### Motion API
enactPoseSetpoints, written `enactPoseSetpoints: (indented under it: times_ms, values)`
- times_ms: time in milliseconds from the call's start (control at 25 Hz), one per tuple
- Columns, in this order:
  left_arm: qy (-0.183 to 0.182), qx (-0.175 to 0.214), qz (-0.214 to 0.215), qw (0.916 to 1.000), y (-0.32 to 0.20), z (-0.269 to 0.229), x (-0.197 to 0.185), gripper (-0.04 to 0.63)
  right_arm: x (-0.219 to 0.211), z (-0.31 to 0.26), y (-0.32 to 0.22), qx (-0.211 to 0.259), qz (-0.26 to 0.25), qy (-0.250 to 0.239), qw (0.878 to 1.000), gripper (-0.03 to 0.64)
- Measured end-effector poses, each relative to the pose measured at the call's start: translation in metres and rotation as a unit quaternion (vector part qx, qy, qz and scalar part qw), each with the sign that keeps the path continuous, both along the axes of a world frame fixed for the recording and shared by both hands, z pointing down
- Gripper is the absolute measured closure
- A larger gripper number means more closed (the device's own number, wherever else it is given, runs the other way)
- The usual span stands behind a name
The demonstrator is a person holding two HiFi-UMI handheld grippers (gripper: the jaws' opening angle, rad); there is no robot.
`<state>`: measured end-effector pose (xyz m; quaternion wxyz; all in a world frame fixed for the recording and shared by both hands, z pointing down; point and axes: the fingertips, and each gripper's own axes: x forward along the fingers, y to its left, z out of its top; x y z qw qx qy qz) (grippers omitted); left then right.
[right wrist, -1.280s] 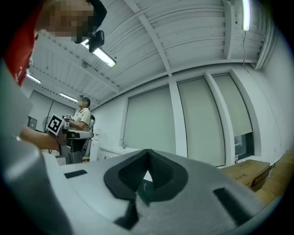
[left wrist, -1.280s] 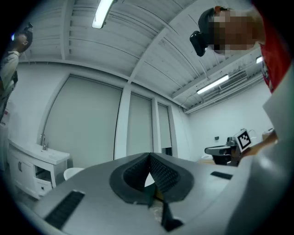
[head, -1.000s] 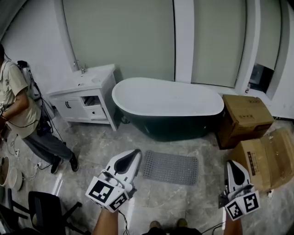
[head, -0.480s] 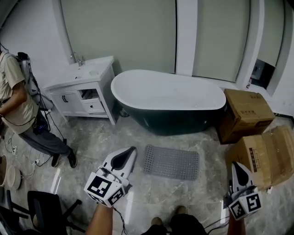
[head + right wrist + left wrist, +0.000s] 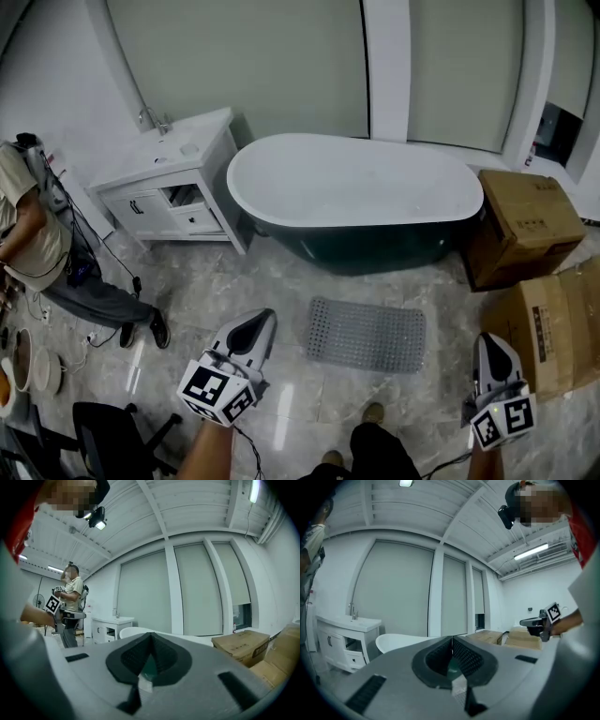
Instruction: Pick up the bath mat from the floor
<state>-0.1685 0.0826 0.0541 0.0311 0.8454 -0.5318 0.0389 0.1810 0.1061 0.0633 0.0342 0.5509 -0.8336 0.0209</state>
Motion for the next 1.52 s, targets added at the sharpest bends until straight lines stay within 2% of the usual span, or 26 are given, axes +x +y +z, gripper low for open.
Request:
enactPoseSetpoints:
  times_ms: [200, 440, 560, 960, 1360, 1520]
  values:
    - [-0.017, -0.027, -0.018, 0.9993, -0.056, 0.027, 0.009, 0.584, 0.009, 0.036, -0.055, -0.026, -0.009, 0.013, 1.0, 0.612]
    - [-0.031, -0.064, -0.015, 0.9974, -0.108, 0.085, 0.02, 0.584, 0.025, 0.09, -0.11, -0.077, -0.013, 0.009, 0.997, 0.612]
    - [-0.036, -0.089, -0.012, 0.9953, -0.128, 0.123, 0.012, 0.584, 0.023, 0.116, -0.129, -0.099, -0.011, 0.004, 0.995, 0.612]
    - [-0.023, -0.169, -0.017, 0.9852, -0.192, 0.26, -0.011, 0.584, 0.007, 0.219, -0.182, -0.153, 0.003, 0.021, 0.988, 0.612]
    - [-0.031, -0.24, -0.016, 0.97, -0.225, 0.421, -0.019, 0.583, 0.018, 0.379, -0.208, -0.22, 0.038, 0.023, 0.974, 0.611]
    - [-0.042, -0.273, -0.014, 0.9611, -0.233, 0.496, -0.025, 0.581, 0.03, 0.464, -0.215, -0.256, 0.045, 0.024, 0.965, 0.582]
